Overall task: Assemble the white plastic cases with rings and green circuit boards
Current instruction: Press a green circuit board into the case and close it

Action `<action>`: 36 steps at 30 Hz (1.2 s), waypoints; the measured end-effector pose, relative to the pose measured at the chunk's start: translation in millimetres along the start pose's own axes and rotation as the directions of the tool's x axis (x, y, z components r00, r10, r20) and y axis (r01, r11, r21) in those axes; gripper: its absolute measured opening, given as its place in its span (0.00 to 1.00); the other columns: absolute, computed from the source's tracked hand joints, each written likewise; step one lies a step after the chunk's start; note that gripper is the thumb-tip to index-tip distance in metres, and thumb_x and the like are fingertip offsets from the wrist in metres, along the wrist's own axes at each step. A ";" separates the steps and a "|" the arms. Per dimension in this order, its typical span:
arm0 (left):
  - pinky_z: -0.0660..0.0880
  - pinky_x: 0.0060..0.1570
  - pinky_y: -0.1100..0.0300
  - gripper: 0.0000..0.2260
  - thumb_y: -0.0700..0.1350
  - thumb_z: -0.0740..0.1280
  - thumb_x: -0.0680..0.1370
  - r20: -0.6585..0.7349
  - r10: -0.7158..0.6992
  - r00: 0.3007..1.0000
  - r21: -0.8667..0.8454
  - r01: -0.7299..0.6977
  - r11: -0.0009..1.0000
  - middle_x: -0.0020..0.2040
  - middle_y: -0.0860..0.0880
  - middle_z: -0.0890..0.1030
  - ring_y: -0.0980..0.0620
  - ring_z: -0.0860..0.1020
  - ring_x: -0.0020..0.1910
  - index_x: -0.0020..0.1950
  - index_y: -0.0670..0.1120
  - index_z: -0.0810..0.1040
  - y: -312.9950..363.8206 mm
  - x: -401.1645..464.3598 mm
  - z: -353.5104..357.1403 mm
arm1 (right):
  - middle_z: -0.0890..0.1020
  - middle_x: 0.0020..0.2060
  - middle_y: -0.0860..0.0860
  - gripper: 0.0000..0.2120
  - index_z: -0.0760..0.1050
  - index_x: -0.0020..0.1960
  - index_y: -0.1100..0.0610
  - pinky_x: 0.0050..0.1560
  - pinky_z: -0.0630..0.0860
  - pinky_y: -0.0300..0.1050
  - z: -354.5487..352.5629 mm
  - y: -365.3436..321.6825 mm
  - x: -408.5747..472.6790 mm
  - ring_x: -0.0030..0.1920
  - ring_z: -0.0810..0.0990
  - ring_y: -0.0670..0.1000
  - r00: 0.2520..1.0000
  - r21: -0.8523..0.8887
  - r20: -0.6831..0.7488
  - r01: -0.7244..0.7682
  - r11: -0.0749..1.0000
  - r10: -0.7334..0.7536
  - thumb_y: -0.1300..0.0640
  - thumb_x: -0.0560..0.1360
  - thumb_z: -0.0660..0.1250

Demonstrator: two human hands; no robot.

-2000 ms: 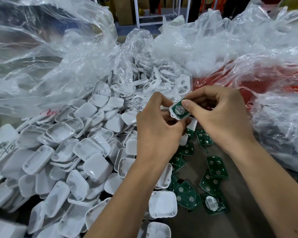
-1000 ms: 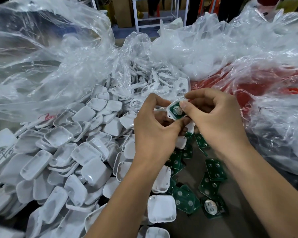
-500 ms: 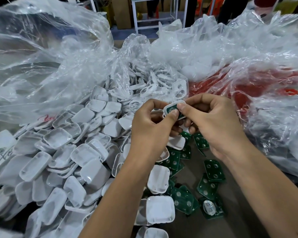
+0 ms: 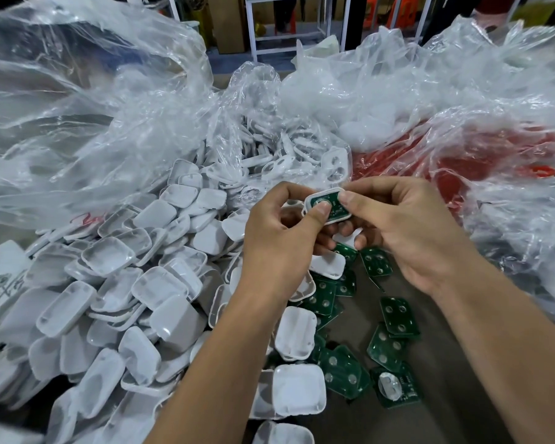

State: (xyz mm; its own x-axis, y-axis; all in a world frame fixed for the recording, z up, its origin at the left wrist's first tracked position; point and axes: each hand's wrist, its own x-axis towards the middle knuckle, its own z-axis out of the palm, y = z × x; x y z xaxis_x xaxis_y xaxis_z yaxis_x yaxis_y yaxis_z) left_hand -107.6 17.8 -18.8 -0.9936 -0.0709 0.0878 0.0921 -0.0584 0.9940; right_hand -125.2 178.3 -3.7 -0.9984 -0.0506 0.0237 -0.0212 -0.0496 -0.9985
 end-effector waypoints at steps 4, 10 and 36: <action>0.77 0.31 0.62 0.02 0.39 0.70 0.82 0.002 0.011 1.000 0.032 -0.011 0.999 0.34 0.43 0.84 0.49 0.82 0.29 0.52 0.45 0.80 0.0 -0.6 -0.1 | 0.86 0.37 0.60 0.02 0.86 0.47 0.59 0.26 0.77 0.39 -0.6 1.9 1.1 0.30 0.81 0.51 0.998 -0.063 -0.019 0.050 0.997 -0.051 0.64 0.76 0.76; 0.76 0.30 0.65 0.09 0.38 0.67 0.83 -0.001 0.010 1.000 0.093 -0.010 0.996 0.33 0.49 0.84 0.54 0.80 0.28 0.56 0.48 0.85 1.4 1.8 -4.6 | 0.85 0.34 0.60 0.02 0.84 0.48 0.61 0.25 0.75 0.40 -6.3 -0.7 0.1 0.28 0.80 0.53 0.991 -0.175 0.130 0.060 0.983 -0.038 0.63 0.77 0.75; 0.84 0.44 0.56 0.08 0.35 0.68 0.81 -0.088 -0.189 0.978 -0.199 0.169 0.965 0.40 0.40 0.86 0.46 0.85 0.38 0.44 0.39 0.84 4.1 -3.3 2.1 | 0.83 0.44 0.47 0.09 0.85 0.49 0.49 0.43 0.80 0.44 11.2 4.6 -4.9 0.38 0.82 0.46 0.864 -0.622 0.044 0.417 0.663 -0.502 0.57 0.71 0.81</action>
State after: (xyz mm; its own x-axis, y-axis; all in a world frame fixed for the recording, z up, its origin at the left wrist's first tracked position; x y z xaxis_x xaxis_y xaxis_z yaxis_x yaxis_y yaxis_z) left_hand -104.1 19.9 -14.9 -0.9834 -0.1460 -0.1080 -0.0660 -0.2670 0.9614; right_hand -119.8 167.1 -7.9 -0.8495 -0.0623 0.5238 -0.4621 0.5668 -0.6820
